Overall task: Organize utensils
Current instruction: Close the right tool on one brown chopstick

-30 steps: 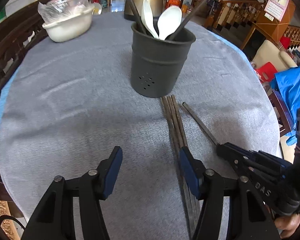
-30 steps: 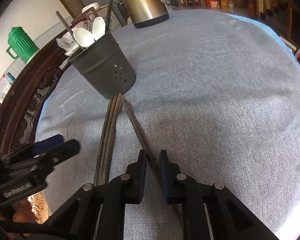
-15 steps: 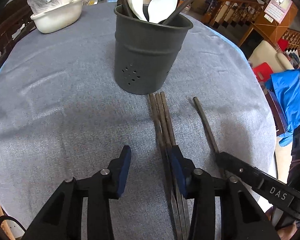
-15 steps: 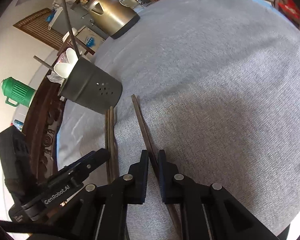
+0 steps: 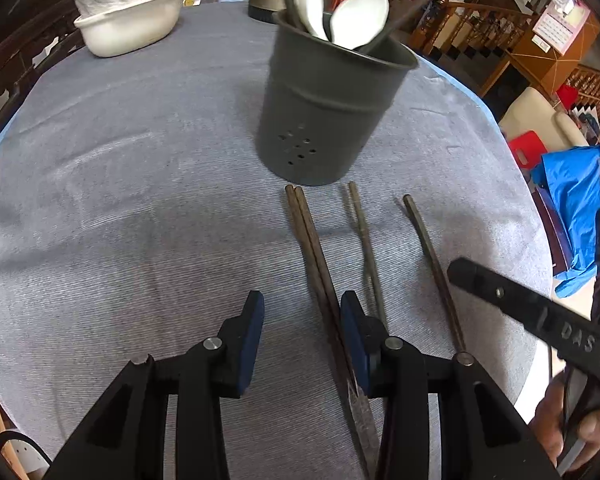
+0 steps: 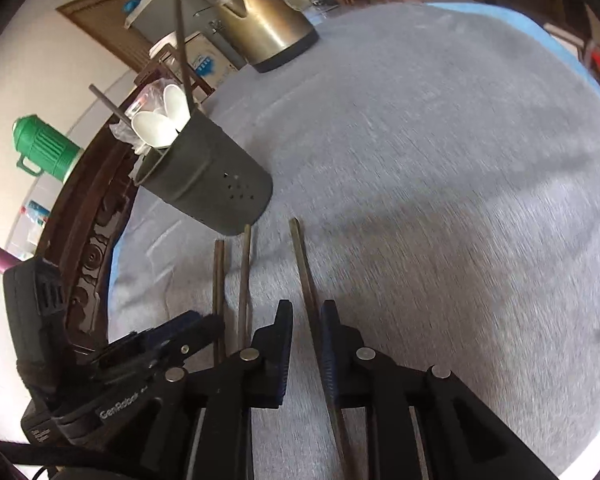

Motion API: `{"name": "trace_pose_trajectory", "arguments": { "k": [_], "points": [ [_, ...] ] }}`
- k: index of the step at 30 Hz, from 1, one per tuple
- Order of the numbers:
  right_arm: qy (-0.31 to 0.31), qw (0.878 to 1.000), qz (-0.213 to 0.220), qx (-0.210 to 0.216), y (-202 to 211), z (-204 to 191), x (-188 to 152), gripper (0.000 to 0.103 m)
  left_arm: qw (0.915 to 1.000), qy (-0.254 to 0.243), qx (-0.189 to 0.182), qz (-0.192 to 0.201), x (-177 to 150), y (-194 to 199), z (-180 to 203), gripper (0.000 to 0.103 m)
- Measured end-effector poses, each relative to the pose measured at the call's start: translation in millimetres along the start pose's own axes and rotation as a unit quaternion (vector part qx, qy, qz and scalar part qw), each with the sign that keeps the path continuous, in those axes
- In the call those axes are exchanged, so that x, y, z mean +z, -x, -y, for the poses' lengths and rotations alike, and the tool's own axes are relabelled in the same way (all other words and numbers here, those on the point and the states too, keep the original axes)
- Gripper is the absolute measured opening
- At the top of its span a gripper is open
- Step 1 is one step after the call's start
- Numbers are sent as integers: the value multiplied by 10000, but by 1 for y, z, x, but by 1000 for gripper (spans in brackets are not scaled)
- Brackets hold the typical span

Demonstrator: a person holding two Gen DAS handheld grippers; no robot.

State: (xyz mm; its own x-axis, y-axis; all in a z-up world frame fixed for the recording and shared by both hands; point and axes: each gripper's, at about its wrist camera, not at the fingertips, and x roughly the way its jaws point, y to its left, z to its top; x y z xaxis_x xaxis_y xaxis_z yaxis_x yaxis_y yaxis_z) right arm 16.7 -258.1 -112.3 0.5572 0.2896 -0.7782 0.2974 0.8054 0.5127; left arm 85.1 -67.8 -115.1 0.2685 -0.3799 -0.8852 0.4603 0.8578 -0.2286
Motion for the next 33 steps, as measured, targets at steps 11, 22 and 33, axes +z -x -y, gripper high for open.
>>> {"name": "trace_pose_trajectory", "arguments": {
  "k": [11, 22, 33],
  "points": [
    [442, 9969, -213, -621, -24, -19, 3, 10, 9999, 86, -19, -58, 3, 6, -18, 39],
    [40, 9987, -173, -483, -15, 6, 3, 9, 9996, 240, 125, -54, 18, -10, -3, 39],
    [23, 9991, -234, -344, -11, 13, 2, 9, 9963, 15, 789, 330, 0, 7, 10, 39]
  ]
}}
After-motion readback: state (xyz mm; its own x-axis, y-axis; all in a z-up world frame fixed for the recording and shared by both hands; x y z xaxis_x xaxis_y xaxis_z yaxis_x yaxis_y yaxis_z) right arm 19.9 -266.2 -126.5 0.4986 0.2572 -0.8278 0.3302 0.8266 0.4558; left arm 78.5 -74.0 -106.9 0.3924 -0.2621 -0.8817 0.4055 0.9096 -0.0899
